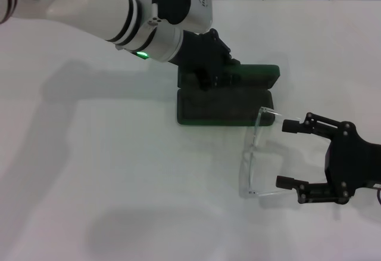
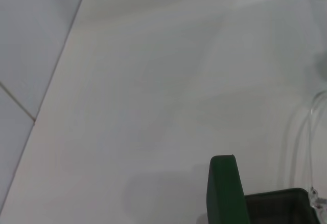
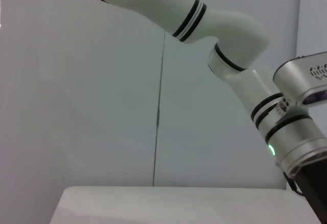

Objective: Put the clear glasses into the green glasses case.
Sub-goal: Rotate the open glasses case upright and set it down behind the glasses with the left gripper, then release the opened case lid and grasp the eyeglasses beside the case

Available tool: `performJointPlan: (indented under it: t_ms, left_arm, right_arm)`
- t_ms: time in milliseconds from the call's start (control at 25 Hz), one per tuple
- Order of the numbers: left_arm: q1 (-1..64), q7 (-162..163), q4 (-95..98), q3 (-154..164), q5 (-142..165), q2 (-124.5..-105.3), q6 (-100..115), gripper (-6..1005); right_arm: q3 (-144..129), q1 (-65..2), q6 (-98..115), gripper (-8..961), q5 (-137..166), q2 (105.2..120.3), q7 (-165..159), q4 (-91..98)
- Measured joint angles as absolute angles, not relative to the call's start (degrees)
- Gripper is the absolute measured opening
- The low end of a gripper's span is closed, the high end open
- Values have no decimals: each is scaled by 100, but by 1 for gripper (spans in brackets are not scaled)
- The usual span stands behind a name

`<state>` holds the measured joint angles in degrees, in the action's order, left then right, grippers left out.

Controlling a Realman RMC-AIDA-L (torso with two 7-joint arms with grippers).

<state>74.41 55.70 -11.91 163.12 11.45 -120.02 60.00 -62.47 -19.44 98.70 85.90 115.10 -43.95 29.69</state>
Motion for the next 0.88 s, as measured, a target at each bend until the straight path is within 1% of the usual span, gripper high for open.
performJointPlan:
  t_ms: [520,720,880]
  left_arm:
    - [7509,5595,-1160,16303,1008,-12006,5985,331]
    - [7490,5606,-1194,16303,500,-11988,6345,402]
    - [7326,5385,-1485,16303,-613,-11962,7679,459]
  right_arm:
    - [-6199,-1814,9876,870,8587,11504,-4395,2966]
    - [-6182,-1790,9884,869,8577,11487,-4543,2980]
    - [-6178,-1772,9912,869,8583,11432,-4938,3092]
